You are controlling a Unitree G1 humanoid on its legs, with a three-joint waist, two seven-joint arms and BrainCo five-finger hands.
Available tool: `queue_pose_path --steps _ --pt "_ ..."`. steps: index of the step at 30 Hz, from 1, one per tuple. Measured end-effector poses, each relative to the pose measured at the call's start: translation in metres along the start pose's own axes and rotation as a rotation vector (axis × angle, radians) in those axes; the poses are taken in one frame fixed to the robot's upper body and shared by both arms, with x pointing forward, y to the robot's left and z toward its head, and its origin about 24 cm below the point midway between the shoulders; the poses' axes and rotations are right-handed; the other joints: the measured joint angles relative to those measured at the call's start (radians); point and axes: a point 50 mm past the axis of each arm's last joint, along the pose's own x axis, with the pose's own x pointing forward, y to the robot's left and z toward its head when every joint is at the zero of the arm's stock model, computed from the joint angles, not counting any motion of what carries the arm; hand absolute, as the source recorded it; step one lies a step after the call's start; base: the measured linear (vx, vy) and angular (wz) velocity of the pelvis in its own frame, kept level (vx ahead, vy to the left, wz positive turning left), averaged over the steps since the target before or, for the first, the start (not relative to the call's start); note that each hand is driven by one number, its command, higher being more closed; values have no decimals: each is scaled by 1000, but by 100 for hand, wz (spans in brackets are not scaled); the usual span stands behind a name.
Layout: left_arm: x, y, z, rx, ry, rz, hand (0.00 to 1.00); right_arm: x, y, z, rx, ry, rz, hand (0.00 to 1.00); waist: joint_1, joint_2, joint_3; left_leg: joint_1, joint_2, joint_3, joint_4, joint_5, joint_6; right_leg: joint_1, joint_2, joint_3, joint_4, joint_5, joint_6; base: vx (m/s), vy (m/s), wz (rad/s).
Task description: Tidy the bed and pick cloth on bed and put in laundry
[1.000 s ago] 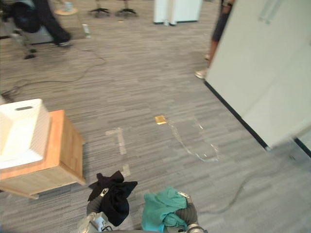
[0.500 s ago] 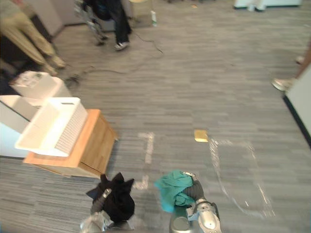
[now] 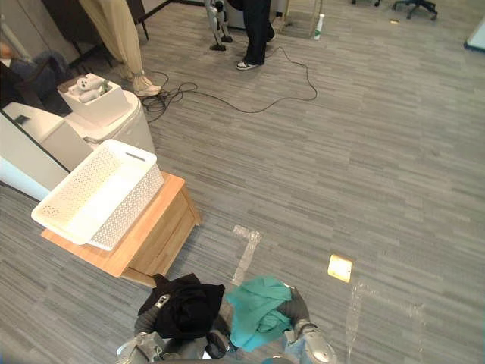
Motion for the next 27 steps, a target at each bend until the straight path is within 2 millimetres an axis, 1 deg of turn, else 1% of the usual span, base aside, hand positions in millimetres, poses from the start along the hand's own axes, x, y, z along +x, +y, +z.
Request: queue_pose_path --steps 1,2,3,4,5,6,7,8,9,10,11,12,13,14,15,16,17,18,19,20,21,22,23,24,25,26,27 --pt "0 0 0 1 1 -1 100 1 3 3 -2 -7 16 100 4 0 0 20 2 -3 6 -10 -2 -3 -12 1 65 1 4 324 139 48" --pt "0 -1 -1 17 8 -6 100 3 9 6 -5 -17 45 100 10 0 0 67 2 -29 5 -32 -15 -32 -57 6 255 1 6 337 159 52" --pt "0 -2 -2 37 13 -9 100 5 16 10 -13 -32 84 100 13 -3 -1 106 -5 -76 -5 -64 -41 -118 -114 51 513 18 -7 338 133 62" --pt "-1 -1 -2 44 18 -8 100 6 19 12 -17 -38 100 100 12 -2 -1 122 -13 -102 -16 -80 -53 -164 -137 83 634 7 -14 325 59 87" --pt "-1 3 0 66 20 12 100 8 28 12 -31 -35 131 100 3 -30 0 145 -31 -149 -16 -92 -56 -233 -183 122 806 -15 -25 345 -15 115" --pt "-1 6 0 76 26 30 100 7 31 10 -34 -31 136 100 -5 -32 2 168 -36 -205 -14 -105 -63 -278 -202 138 877 -34 -45 321 -23 122" --pt "-2 7 -1 79 28 35 100 6 32 9 -31 -29 134 100 -8 -30 2 175 -36 -235 -14 -113 -66 -302 -203 145 886 -46 -53 287 -44 122" --pt "-4 12 -1 88 31 44 100 4 32 5 -27 -18 130 100 -13 -26 3 188 -36 -284 -16 -125 -69 -354 -193 177 870 -58 -63 169 -43 101" --pt "-4 12 -2 90 34 43 100 2 32 3 -24 -12 123 100 -17 -24 2 191 -35 -310 -17 -129 -76 -377 -186 197 847 -64 -66 225 -81 135" --pt "-5 13 -2 95 36 45 100 -1 31 0 -22 -4 107 100 -21 -21 3 200 -35 -366 -22 -131 -81 -420 -169 230 782 -66 -64 242 -114 140" --pt "-7 17 -4 97 42 54 100 -2 29 -1 -21 -3 92 100 -28 -16 4 208 -32 -422 -28 -130 -87 -452 -140 266 692 -73 -53 253 -131 140" --pt "-8 18 -4 99 44 59 100 -2 28 -1 -22 -7 85 100 -31 -12 5 210 -26 -456 -27 -126 -89 -462 -121 286 631 -74 -51 277 -181 151" --pt "-8 19 -3 103 44 60 100 -3 25 -1 -20 -16 68 100 -45 1 12 218 -5 -518 -27 -123 -105 -465 -73 330 484 -70 -45 309 -237 165" --pt "-7 19 -1 105 40 56 100 -3 21 -1 -15 -24 51 100 -50 11 17 221 12 -582 -32 -118 -128 -466 -17 391 326 -37 -31 316 -263 166" --pt "-7 19 -1 107 39 55 100 -3 20 -1 -9 -29 46 100 -50 12 17 221 19 -611 -33 -120 -138 -470 2 426 251 -8 -29 324 -312 150" --pt "-8 20 -1 112 40 54 100 -3 20 -1 -3 -39 44 100 -49 6 17 221 23 -662 -38 -126 -161 -470 27 492 99 64 -16 321 -370 133" --pt "-10 25 0 132 44 59 100 -3 22 0 6 -51 44 100 -47 -16 13 226 14 -706 -34 -141 -188 -459 27 543 -19 111 11 418 -489 140" --pt "-11 28 0 154 50 60 100 -4 22 0 23 -56 37 100 -48 -36 13 242 9 -731 -30 -156 -213 -447 24 561 -7 216 1 359 -427 98" --pt "-11 26 -3 156 57 54 100 -4 21 -1 23 -54 34 100 -43 -21 17 258 24 -727 -35 -159 -223 -444 36 554 14 234 -19 374 -388 63" --pt "-15 20 -11 132 67 34 100 -4 13 1 7 -54 19 100 -32 21 18 270 72 -692 -49 -155 -246 -437 65 517 37 203 -38 358 -305 52" --pt "-18 17 -15 117 73 19 100 -2 11 7 0 -70 19 100 -36 53 22 288 104 -643 -65 -138 -269 -421 82 484 59 178 -58 350 -267 56" --pt "-18 16 -16 115 74 11 100 -1 11 8 -2 -76 19 100 -38 60 21 299 115 -630 -76 -125 -279 -415 89 472 69 164 -64 386 -248 61" --pt "-19 15 -15 118 69 5 100 2 15 12 3 -91 24 100 -35 65 18 322 127 -610 -81 -96 -292 -400 92 452 102 119 -77 284 -189 40" --pt "-19 15 -16 123 71 6 100 3 18 14 8 -102 34 100 -15 44 25 327 126 -597 -21 -81 -292 -376 86 450 124 73 -88 279 -238 26" --pt "-22 16 -18 114 70 13 100 4 22 17 10 -116 47 100 -6 26 36 296 131 -589 101 -81 -291 -343 81 443 115 56 -98 163 -210 24" --pt "-24 14 -15 93 41 16 100 4 29 23 23 -146 64 100 -2 15 43 190 156 -583 351 -62 -272 -286 78 418 76 51 -104 159 -209 30" --pt "-24 12 -13 89 26 6 100 2 31 26 25 -160 68 100 -8 19 43 128 186 -572 480 -28 -265 -252 86 403 48 51 -105 189 -162 36"
